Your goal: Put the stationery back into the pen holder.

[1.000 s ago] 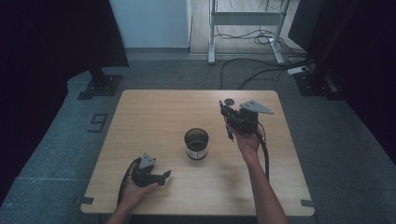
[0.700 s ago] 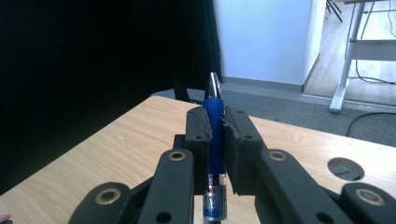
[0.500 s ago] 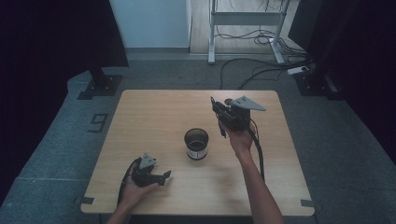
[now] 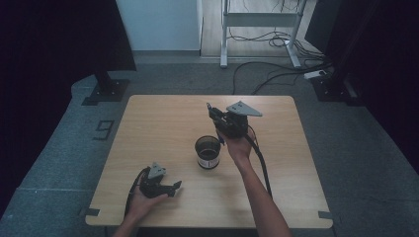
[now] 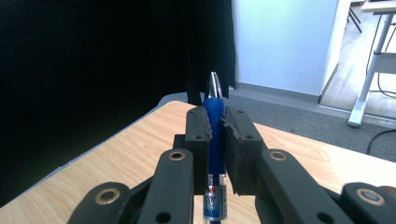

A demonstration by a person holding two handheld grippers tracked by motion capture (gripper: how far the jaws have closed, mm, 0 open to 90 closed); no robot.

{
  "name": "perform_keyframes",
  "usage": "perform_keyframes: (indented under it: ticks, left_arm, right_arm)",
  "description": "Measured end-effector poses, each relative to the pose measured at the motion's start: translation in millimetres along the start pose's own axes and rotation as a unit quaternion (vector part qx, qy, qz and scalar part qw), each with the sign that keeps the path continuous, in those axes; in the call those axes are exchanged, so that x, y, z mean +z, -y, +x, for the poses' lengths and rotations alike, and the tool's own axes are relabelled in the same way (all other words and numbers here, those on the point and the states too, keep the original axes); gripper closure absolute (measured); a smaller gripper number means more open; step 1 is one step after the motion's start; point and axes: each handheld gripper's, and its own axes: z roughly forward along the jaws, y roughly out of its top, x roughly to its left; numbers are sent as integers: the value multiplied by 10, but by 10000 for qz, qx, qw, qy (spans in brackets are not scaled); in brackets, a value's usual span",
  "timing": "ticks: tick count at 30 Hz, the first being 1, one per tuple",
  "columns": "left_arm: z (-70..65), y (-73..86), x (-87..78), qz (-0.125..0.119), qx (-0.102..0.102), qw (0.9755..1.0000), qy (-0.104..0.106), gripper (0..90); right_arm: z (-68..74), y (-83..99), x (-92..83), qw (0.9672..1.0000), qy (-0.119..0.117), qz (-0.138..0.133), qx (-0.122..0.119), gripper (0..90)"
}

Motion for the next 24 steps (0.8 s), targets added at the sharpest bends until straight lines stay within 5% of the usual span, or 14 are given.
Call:
perform_keyframes:
  ticks: [13,24]
  left_arm:
    - [26,4,-19,-22,-29,10000,-1,145]
    - [18,8,-10,-24,-21,10000,-34,145]
  right_arm:
    - [189,176,368,9998,-117,119,-127,782]
    - [107,409,556,9994,-31,341,-109,778]
